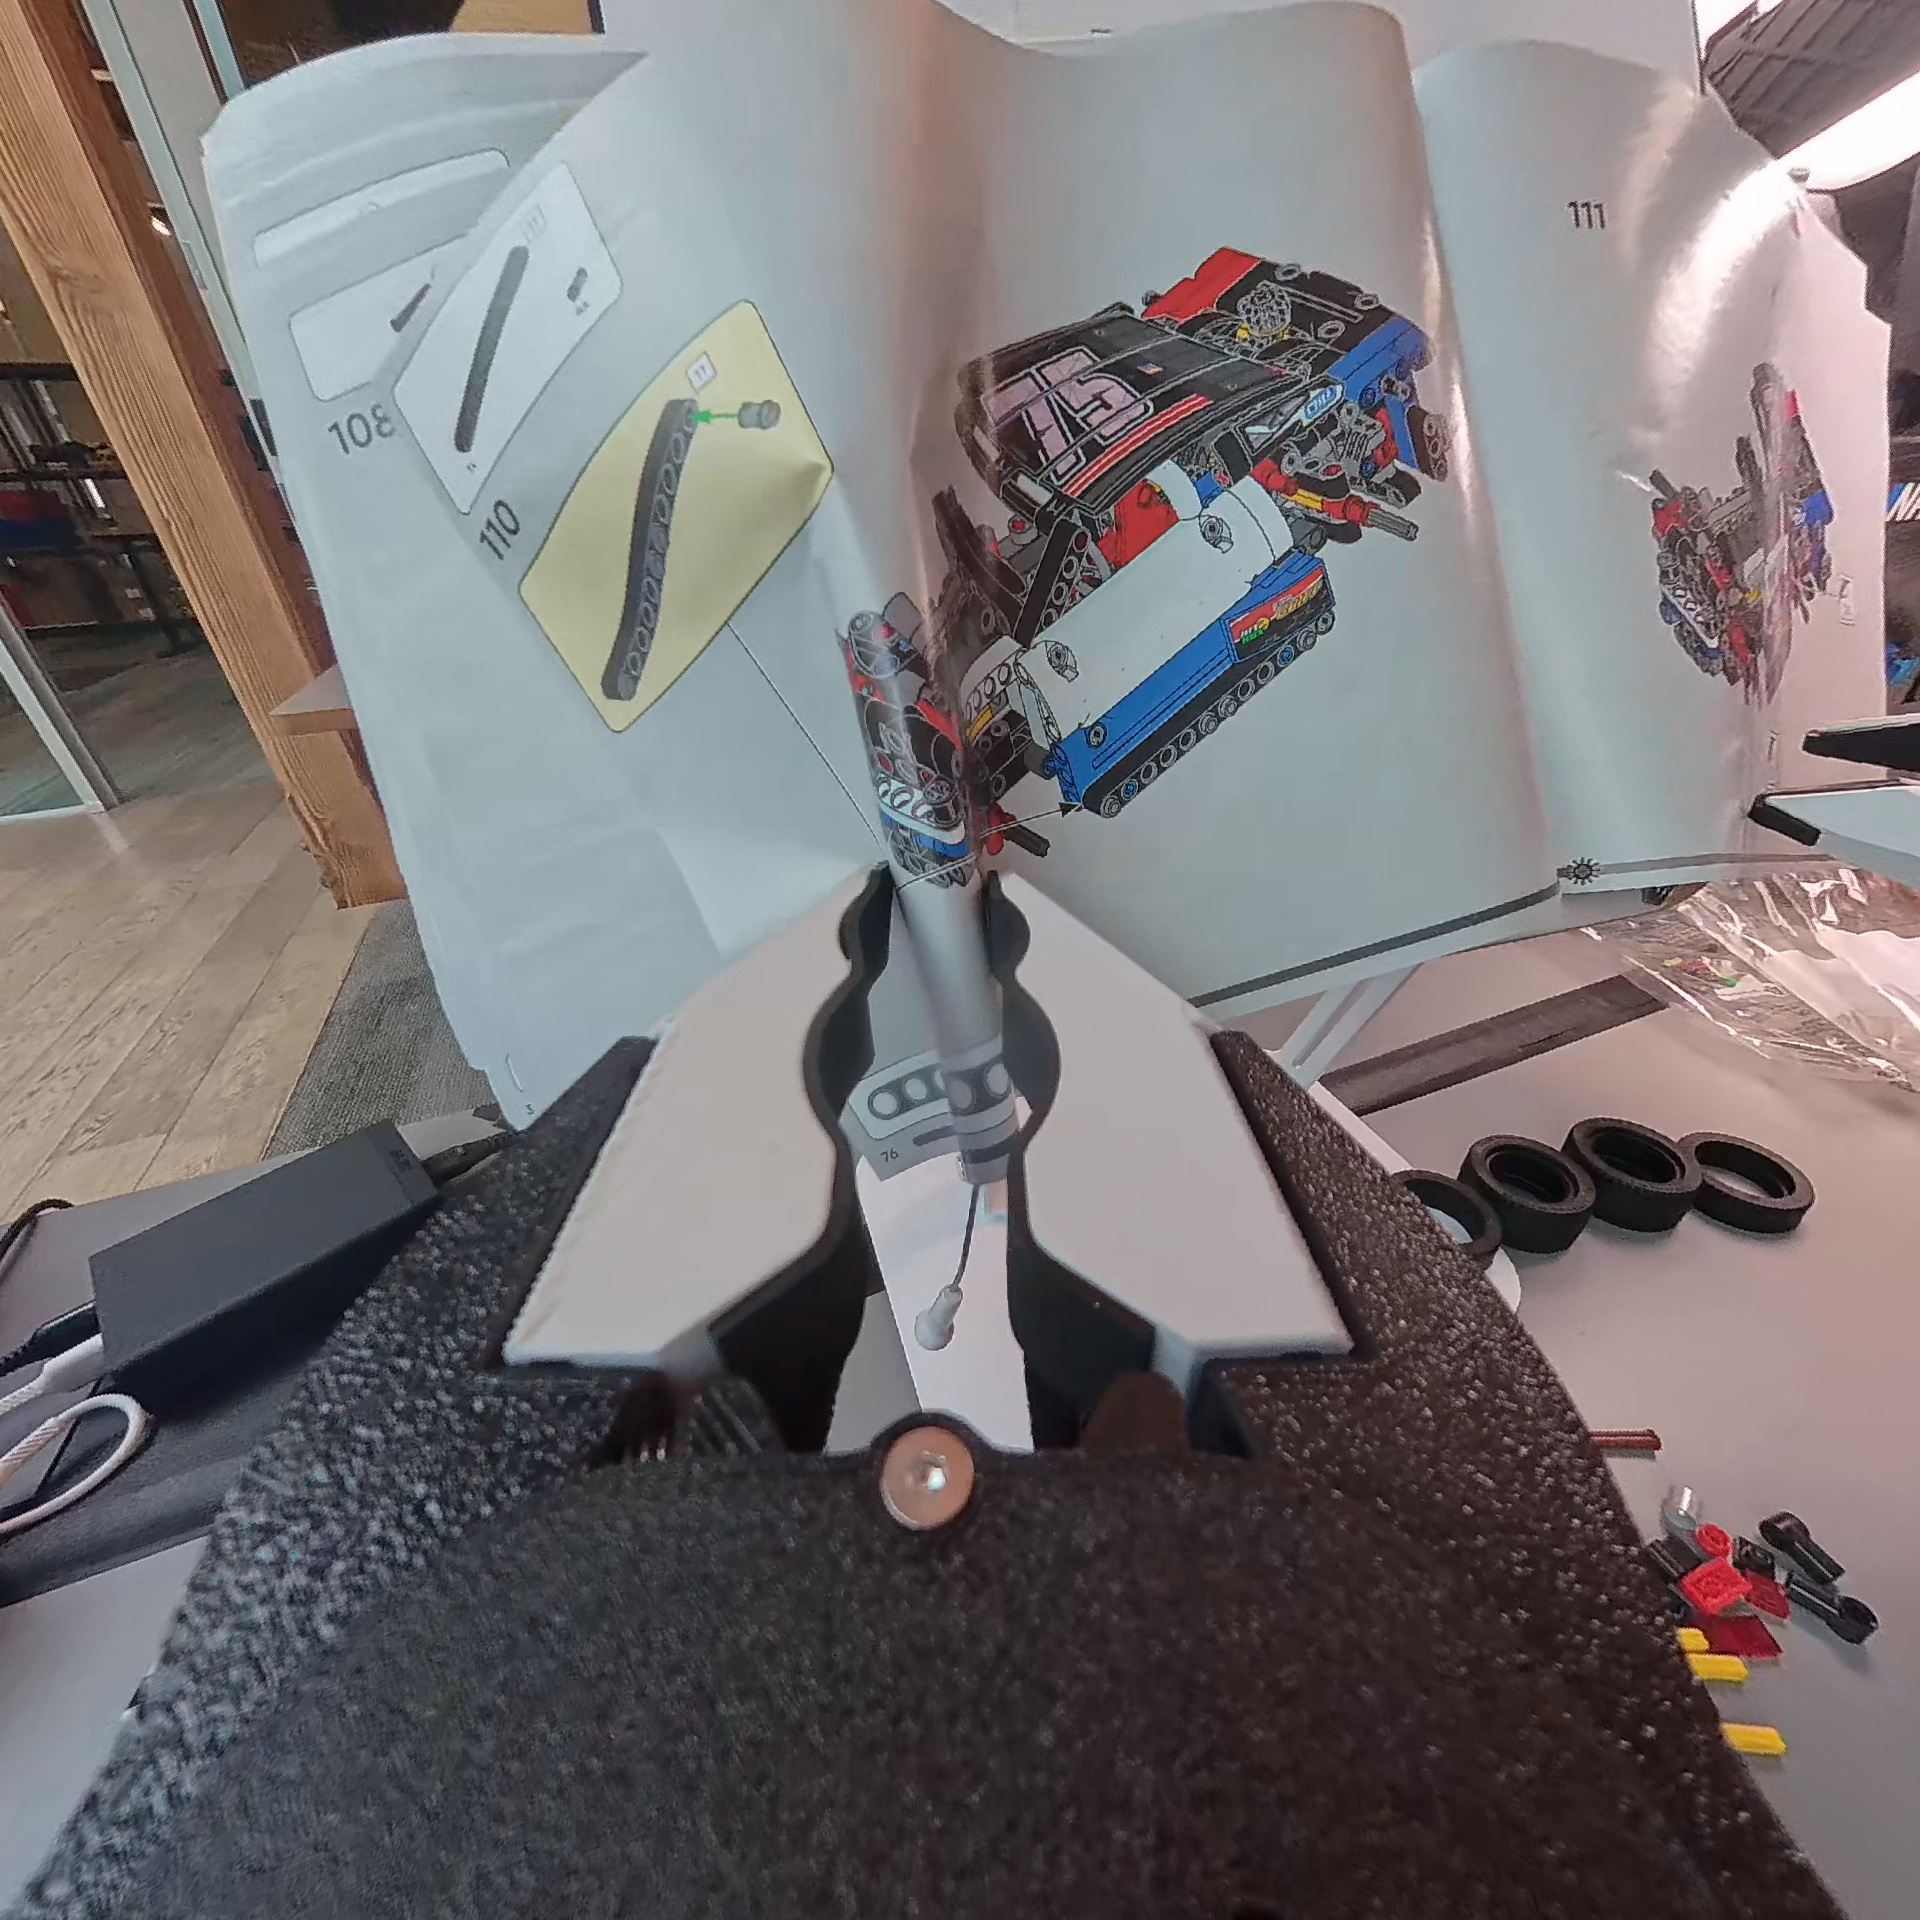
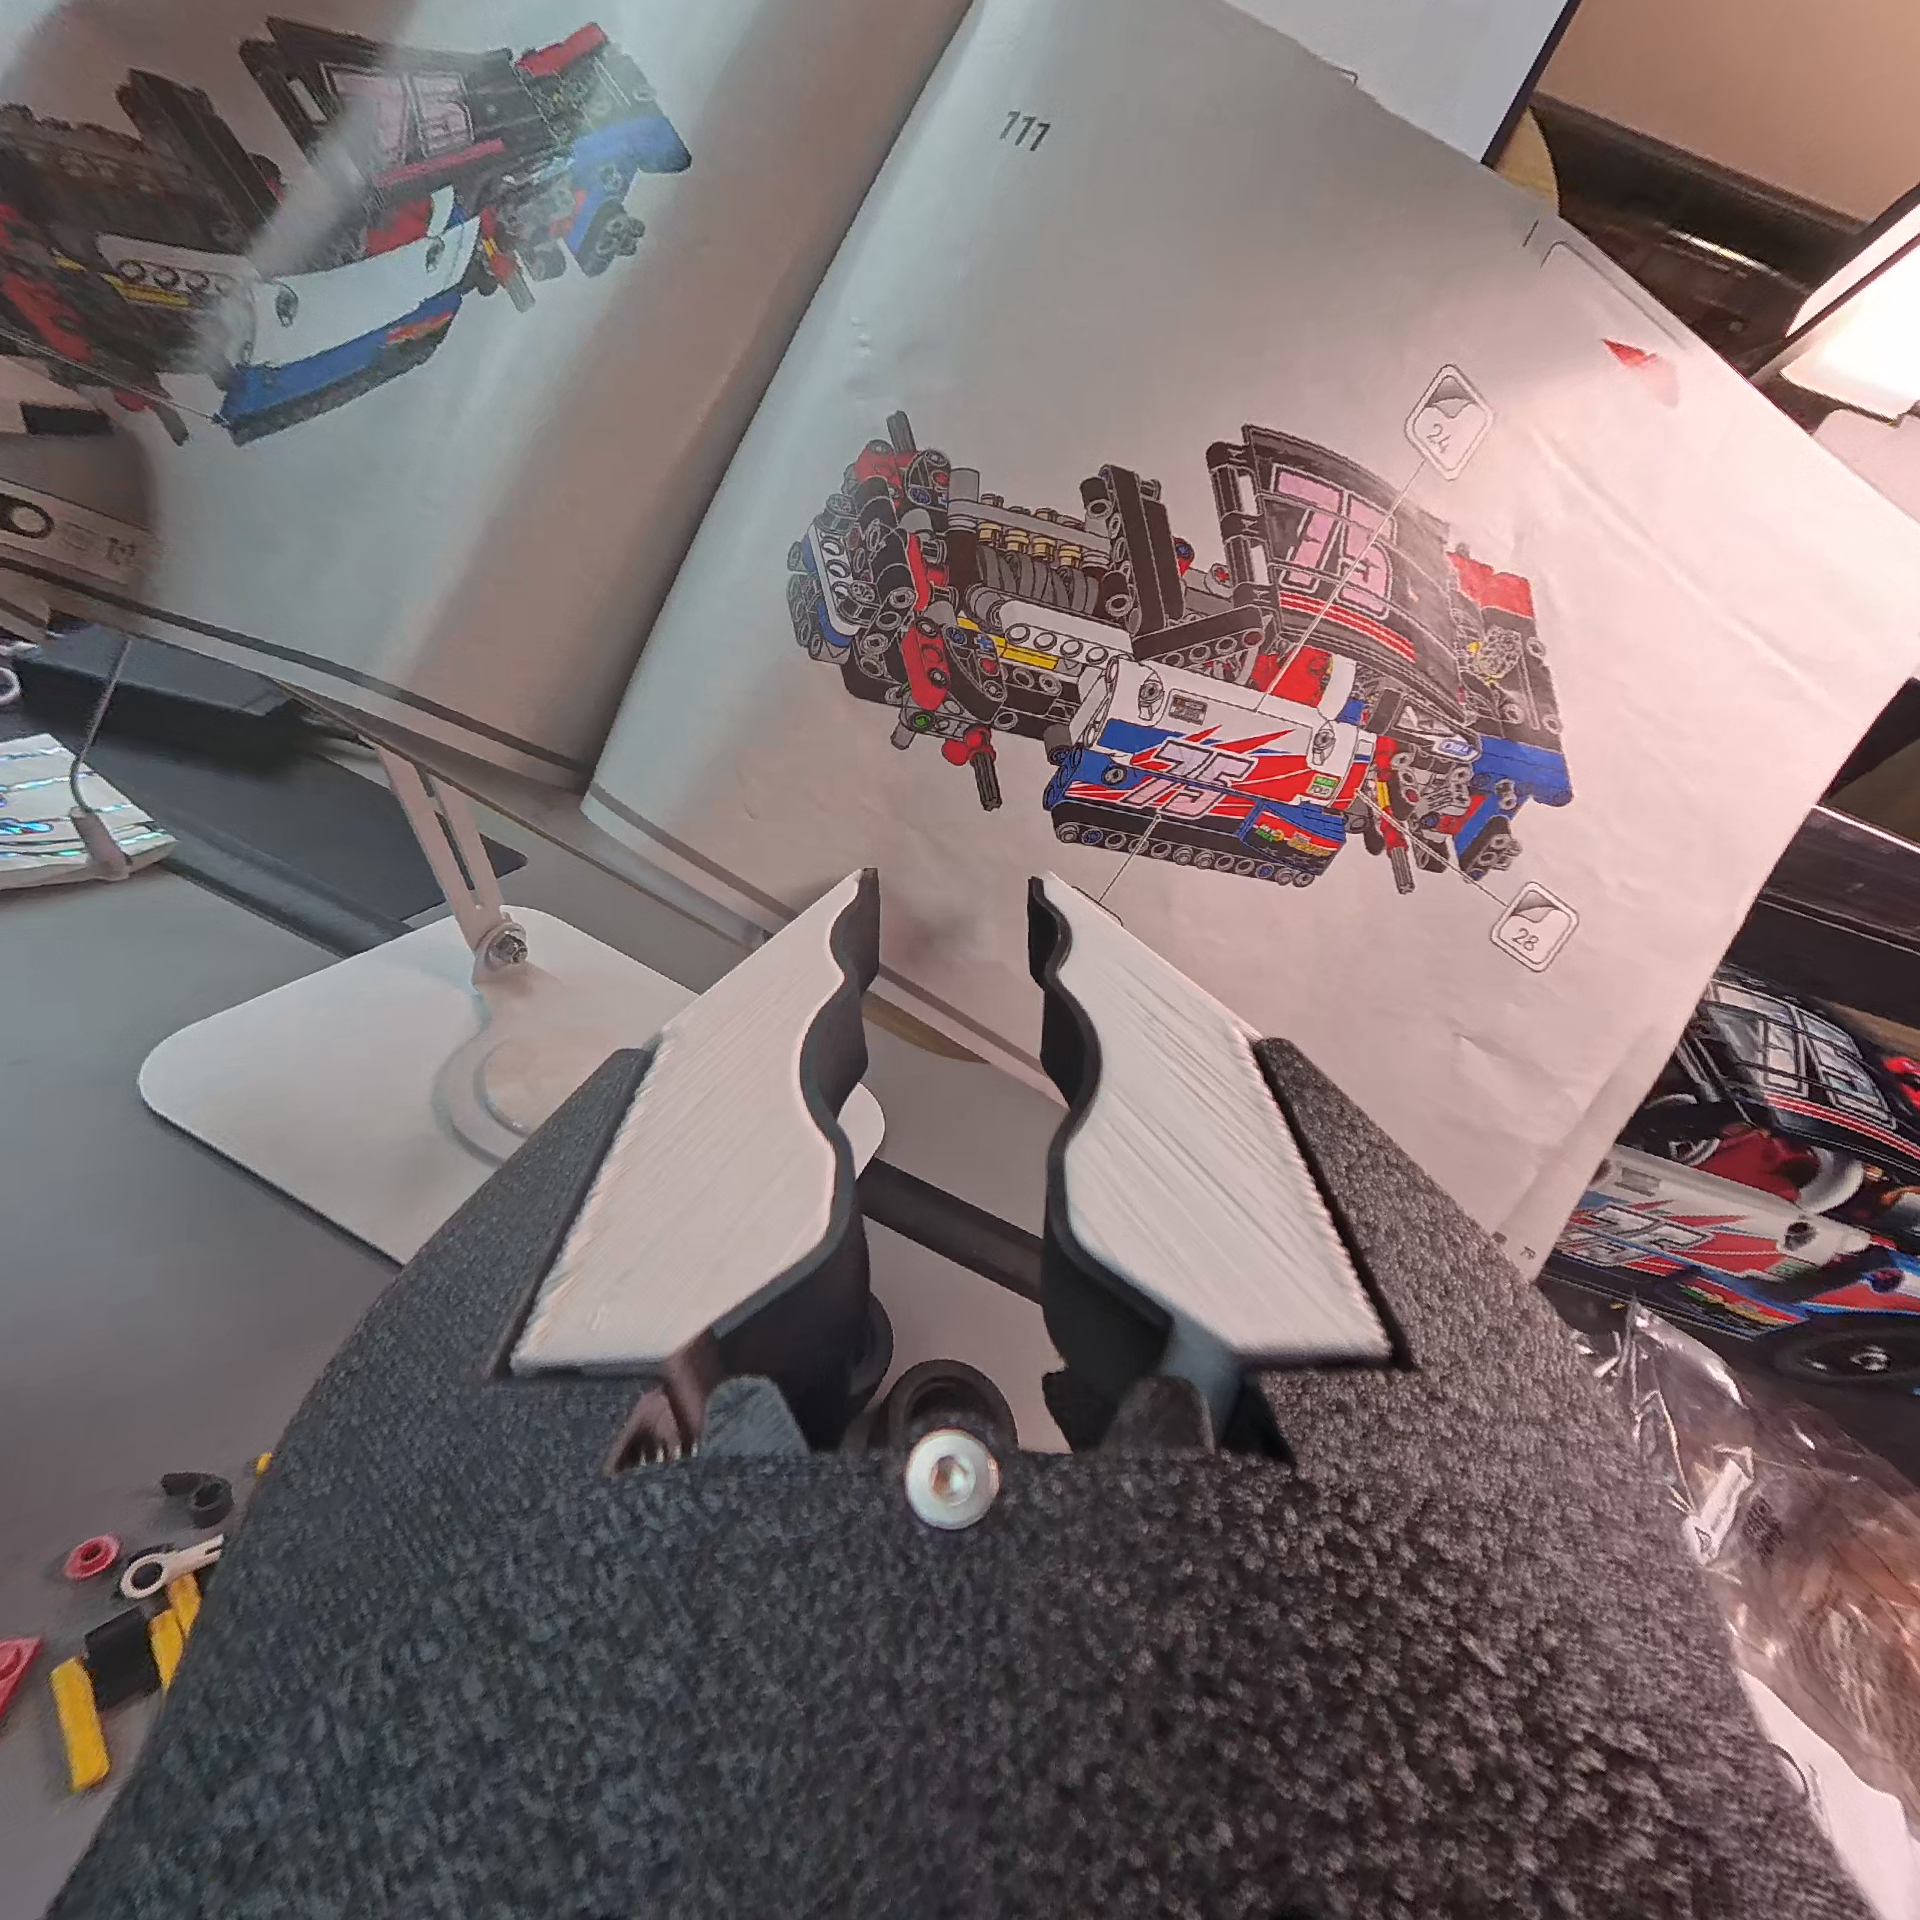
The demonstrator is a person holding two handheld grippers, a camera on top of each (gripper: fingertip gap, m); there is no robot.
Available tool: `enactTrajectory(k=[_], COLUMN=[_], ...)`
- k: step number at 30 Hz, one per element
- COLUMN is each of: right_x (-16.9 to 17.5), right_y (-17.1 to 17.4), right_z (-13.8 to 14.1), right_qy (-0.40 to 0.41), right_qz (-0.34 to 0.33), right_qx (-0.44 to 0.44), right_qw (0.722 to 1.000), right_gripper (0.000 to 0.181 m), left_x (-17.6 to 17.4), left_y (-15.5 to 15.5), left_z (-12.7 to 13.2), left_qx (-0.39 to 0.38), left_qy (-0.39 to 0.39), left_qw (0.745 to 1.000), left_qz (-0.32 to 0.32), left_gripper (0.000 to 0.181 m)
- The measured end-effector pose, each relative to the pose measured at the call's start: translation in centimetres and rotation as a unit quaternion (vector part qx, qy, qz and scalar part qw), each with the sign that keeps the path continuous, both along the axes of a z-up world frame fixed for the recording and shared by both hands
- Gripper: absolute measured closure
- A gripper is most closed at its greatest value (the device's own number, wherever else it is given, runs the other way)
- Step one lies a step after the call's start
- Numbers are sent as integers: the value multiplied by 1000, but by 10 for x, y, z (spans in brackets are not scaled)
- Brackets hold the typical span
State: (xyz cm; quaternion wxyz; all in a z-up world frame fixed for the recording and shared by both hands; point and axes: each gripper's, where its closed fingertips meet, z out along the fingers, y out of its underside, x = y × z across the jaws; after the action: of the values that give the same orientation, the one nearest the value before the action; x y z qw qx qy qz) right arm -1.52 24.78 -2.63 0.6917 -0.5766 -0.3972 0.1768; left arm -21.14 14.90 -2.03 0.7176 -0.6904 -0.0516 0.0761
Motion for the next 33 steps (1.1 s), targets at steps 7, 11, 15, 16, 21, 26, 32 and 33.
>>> enactTrajectory(k=[7,11,15,16,21,26,32,33], right_x=[3,4,-10,-13,-29,-12,33,39], right_y=[-5,-17,-56,-65,-86,-78,-46,-39], right_z=[2,9,24,25,27,44,58,58], right_qy=[11,22,20,10,-17,49,173,192], right_qz=[3,16,90,98,86,78,63,64], right_qx=[-3,2,45,67,130,105,13,-10], right_qw=[1000,1000,995,993,988,990,983,979], right_gripper=[153,151,130,124,94,125,174,178], left_x=[10,35,93,109,188,244,216,209], left_y=[-13,-20,-22,-22,-20,-46,-53,-51], left_z=[23,42,63,67,79,87,93,92], left_qx=[38,68,96,99,94,97,119,119], left_qy=[6,9,10,9,-4,-5,-9,-19], left_qw=[999,996,985,981,954,902,906,908], left_qz=[-12,-52,-143,-166,-283,-420,-407,-401], left_gripper=[167,169,169,168,161,147,145,145])
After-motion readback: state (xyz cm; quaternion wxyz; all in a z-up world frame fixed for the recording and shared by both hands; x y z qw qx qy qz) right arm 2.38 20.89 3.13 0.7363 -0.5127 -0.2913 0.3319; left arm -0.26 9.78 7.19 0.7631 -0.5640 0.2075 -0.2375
